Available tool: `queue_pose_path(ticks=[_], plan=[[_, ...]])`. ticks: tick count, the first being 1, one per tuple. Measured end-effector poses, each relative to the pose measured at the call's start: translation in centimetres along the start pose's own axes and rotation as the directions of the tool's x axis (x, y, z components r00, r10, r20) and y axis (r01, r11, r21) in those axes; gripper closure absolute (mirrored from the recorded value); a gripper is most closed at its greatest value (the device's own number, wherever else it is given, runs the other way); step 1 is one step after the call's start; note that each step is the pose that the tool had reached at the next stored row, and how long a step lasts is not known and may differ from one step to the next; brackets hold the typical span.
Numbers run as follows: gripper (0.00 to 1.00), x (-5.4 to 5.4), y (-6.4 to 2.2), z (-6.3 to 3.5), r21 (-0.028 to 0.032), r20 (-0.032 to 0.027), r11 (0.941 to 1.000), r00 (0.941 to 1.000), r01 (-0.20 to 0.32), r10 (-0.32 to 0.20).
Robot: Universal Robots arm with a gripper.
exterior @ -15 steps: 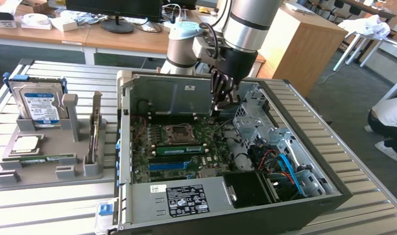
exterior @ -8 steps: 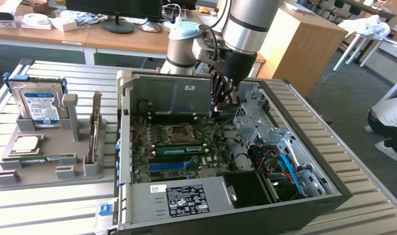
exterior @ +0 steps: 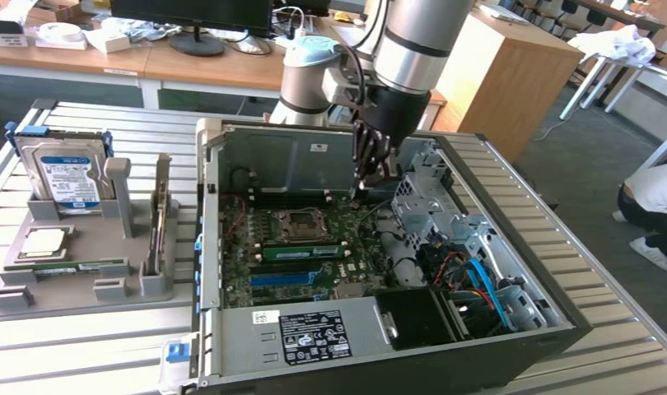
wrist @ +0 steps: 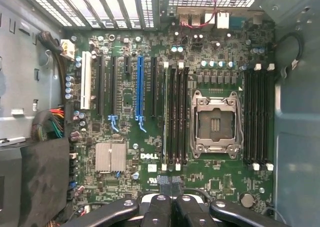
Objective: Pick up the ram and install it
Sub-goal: 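Press down the ram until it locks into place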
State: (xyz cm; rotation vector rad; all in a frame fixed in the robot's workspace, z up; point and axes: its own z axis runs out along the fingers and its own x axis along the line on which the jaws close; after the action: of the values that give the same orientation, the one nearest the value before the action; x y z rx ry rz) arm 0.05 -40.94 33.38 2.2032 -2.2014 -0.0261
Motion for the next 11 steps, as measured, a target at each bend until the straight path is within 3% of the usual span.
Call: queue_pose_path(ticks=[11], plan=[[0.9,0.0,-0.02,0.44,0.0,0.0,1.0,1.0,0.0,0.0]])
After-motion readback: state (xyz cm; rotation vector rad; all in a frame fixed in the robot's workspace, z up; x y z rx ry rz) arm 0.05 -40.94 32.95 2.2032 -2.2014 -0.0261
